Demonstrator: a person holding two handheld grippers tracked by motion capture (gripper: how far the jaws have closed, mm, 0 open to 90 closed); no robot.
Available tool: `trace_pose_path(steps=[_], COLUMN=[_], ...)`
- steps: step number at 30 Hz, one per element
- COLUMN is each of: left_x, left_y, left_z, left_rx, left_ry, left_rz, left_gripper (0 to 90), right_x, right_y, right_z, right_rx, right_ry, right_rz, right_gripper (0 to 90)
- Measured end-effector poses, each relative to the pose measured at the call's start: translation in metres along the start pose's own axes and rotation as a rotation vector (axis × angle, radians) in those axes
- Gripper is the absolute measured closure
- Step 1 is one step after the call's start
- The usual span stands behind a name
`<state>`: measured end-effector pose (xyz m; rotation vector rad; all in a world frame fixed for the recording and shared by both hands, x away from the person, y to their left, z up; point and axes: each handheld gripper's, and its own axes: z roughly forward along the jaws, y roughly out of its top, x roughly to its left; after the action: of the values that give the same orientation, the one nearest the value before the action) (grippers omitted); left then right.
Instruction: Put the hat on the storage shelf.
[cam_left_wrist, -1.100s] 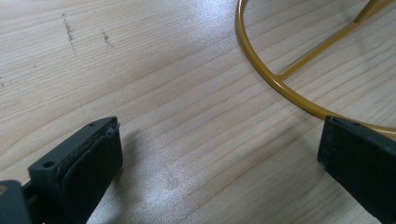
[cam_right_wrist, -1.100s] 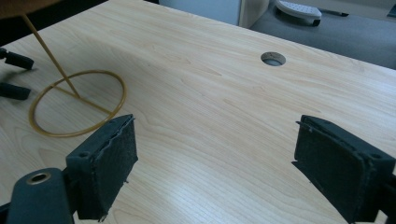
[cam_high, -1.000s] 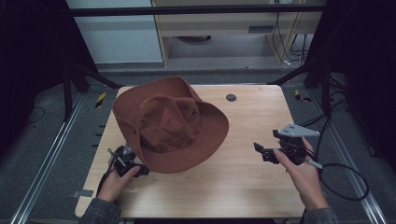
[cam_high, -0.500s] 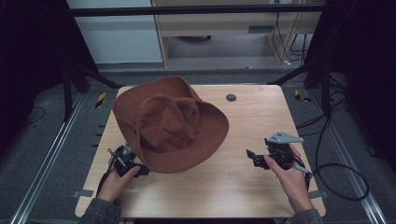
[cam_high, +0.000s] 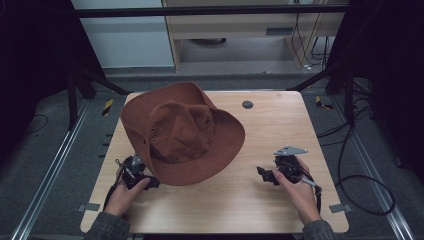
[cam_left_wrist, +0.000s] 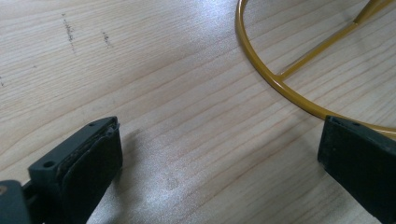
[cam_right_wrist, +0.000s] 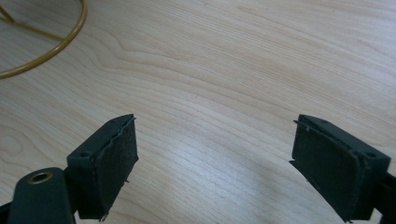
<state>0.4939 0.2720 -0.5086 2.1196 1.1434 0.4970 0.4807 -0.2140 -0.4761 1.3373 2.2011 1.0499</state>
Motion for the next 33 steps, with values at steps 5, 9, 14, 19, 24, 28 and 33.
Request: trace_pose_path(steps=[5, 9, 14, 19, 24, 28, 33], left_x=[0.0, 0.0, 0.0, 0.0, 0.0, 0.0, 0.0], left_y=[0.001, 0.001, 0.001, 0.002, 0.002, 0.002, 0.002], left_z=[0.001, 0.001, 0.001, 0.001, 0.002, 0.002, 0.002], left_rx=[-0.001, 0.0, 0.0, 0.0, 0.0, 0.0, 0.0], left_ry=[-0.002, -0.003, -0.003, -0.002, -0.003, -0.003, -0.004], left_rz=[0.0, 0.002, 0.003, 0.003, 0.003, 0.004, 0.004], left_gripper=[0.0, 0.0, 0.0, 0.0, 0.0, 0.0, 0.0], right_x=[0.002, 0.002, 0.001, 0.002, 0.005, 0.008, 0.01], right_y=[-0.001, -0.002, -0.007, -0.011, -0.012, -0.013, -0.014], right_z=[0.011, 0.018, 0.03, 0.035, 0.037, 0.04, 0.038], right_rx=[0.003, 0.006, 0.018, 0.036, 0.025, 0.028, 0.03], right_ry=[-0.003, -0.007, -0.023, -0.036, -0.051, -0.078, -0.078], right_rz=[0.004, 0.016, 0.04, 0.033, 0.006, -0.04, -0.024], right_gripper=[13.4, 11.2, 7.7, 6.9, 6.1, 4.8, 4.8])
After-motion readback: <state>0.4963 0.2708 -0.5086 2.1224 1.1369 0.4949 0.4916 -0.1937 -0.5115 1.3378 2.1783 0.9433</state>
